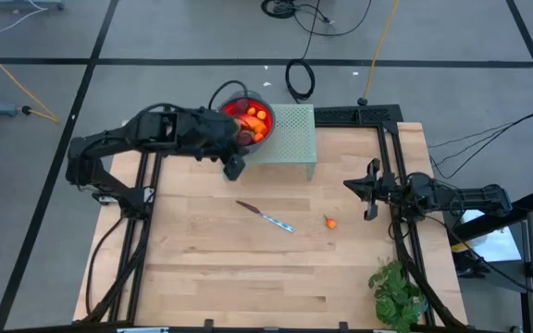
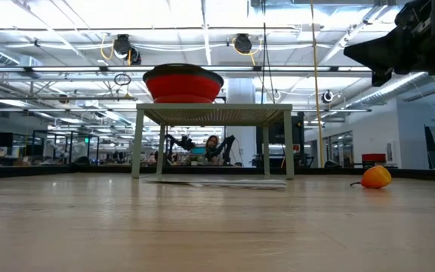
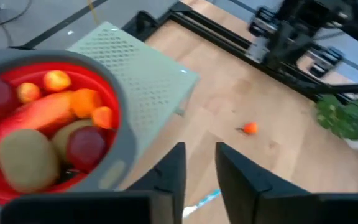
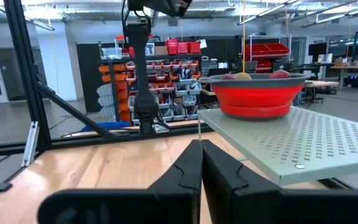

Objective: Pick & Place Fruit
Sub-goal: Put the peach into the red strainer bowl

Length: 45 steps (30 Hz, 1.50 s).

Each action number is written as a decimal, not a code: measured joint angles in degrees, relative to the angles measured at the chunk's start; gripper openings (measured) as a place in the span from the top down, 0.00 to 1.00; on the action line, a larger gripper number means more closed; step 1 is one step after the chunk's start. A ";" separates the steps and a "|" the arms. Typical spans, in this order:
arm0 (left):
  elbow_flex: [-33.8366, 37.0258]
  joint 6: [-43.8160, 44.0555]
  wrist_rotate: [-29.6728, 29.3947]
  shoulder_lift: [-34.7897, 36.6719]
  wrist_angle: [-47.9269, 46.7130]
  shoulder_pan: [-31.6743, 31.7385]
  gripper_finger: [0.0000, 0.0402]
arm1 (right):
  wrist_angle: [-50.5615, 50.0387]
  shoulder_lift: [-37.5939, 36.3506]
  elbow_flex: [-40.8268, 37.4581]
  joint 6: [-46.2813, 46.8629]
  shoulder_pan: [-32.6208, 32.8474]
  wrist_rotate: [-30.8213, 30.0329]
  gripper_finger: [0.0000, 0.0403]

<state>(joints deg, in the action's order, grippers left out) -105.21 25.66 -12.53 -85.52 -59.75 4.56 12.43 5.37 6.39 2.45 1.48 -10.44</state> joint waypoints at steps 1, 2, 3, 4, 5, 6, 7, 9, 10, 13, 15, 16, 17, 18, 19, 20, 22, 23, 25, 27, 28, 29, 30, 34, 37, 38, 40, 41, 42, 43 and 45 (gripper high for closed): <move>0.00 0.15 0.00 0.00 0.00 -0.76 0.81 | 0.00 0.00 0.00 0.45 0.02 0.00 1.00; 0.00 0.21 -0.03 0.00 0.00 -1.45 0.83 | 0.01 0.00 0.00 1.10 0.01 0.00 1.00; 0.00 0.26 -0.36 0.00 0.00 -2.19 0.86 | 0.00 0.00 0.00 2.07 0.02 0.02 1.00; 0.00 0.45 -0.86 0.00 0.02 -2.91 0.88 | 0.00 0.00 0.00 3.26 0.02 0.04 1.00; 0.00 0.69 -1.24 0.00 0.02 -3.53 0.90 | 0.00 0.00 0.00 4.70 0.01 0.11 1.00; 0.00 1.17 -1.51 0.00 0.02 -4.14 0.92 | -0.08 0.00 0.00 6.40 0.02 0.16 1.00; 0.00 1.71 -1.74 0.00 0.09 -4.76 0.95 | -0.33 0.00 0.00 8.26 0.02 0.18 1.00; 0.00 2.42 -2.55 0.00 0.39 -6.14 0.98 | -1.34 0.00 0.02 11.70 0.02 0.20 1.00; 0.00 2.92 -2.88 0.00 0.42 -6.86 0.99 | -1.97 0.00 0.02 13.14 0.02 0.27 1.00; 0.00 4.69 -4.09 -0.41 0.65 -8.94 0.97 | -5.08 0.00 0.02 15.97 0.02 2.62 1.00; 0.02 5.02 -4.28 -0.76 1.21 -10.30 0.96 | -7.58 0.02 0.02 16.74 0.02 5.13 1.00; 0.26 5.04 -4.34 -0.94 1.85 -11.02 0.96 | -8.50 0.04 0.02 17.03 0.02 6.31 1.00; 0.68 5.03 -4.59 -1.34 3.21 -11.64 0.97 | -9.12 0.11 0.02 17.34 0.02 7.37 1.00; 1.25 4.88 -4.66 -1.43 5.11 -12.18 0.98 | -9.52 0.15 0.02 17.78 0.02 7.76 1.00; 1.86 4.53 -4.65 -1.53 6.37 -12.74 0.99 | -9.78 0.17 0.02 17.93 0.03 7.79 1.00; 2.76 4.29 -4.65 -1.58 7.25 -13.30 0.99 | -9.75 0.23 0.02 17.93 0.04 7.76 1.00; 4.71 4.02 -4.57 -1.64 9.91 -14.00 0.99 | -9.65 0.36 0.02 17.91 0.02 7.76 1.00; 5.95 4.06 -4.49 -1.64 11.52 -14.25 0.98 | -9.70 0.37 0.02 17.91 0.02 7.76 1.00; 8.41 4.42 -4.53 -1.61 13.54 -14.56 0.97 | -9.71 0.37 0.02 17.93 0.02 7.76 1.00; 10.55 4.54 -4.48 -1.45 15.67 -14.83 0.98 | -10.09 0.37 0.02 17.93 0.02 7.76 1.00; 11.68 4.57 -4.46 -1.25 16.81 -14.91 0.99 | -10.14 0.37 0.02 17.92 0.02 7.76 1.00; 12.95 4.59 -4.35 -1.04 18.83 -14.97 0.99 | -10.18 0.37 0.02 17.91 0.02 7.76 1.00; 14.00 4.67 -4.09 -0.85 21.06 -14.97 0.99 | -10.33 0.37 0.02 17.91 0.02 7.77 1.00; 18.66 2.97 -2.38 -0.15 27.84 -15.31 0.97 | -11.23 0.39 0.02 17.91 0.02 7.76 1.00; 22.24 0.18 -0.83 0.98 32.37 -15.75 0.99 | -11.17 0.50 0.02 17.89 0.02 7.72 1.00; 23.29 -0.64 -0.25 1.38 35.05 -15.78 0.99 | -11.42 0.54 0.02 17.82 0.02 7.72 1.00; 26.20 -1.76 0.47 2.90 38.40 -15.80 0.99 | -11.60 0.67 0.02 17.73 0.02 7.69 1.00; 27.89 -2.15 0.92 3.70 39.47 -15.80 0.99 | -11.41 0.82 0.02 17.71 0.02 7.67 1.00; 29.60 -2.61 1.32 4.47 41.95 -15.80 0.98 | -11.42 0.90 0.02 17.67 0.03 7.67 1.00; 31.42 -2.93 1.84 5.40 44.20 -15.78 0.97 | -11.56 0.97 0.02 17.38 0.03 7.67 1.00; 35.47 -3.08 2.08 7.91 47.16 -15.78 0.97 | -11.41 1.37 0.02 15.89 0.02 7.63 1.00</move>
<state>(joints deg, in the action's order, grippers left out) -69.74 22.57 -10.46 -77.60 -12.58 -11.22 1.02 6.73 6.42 18.34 1.50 -2.81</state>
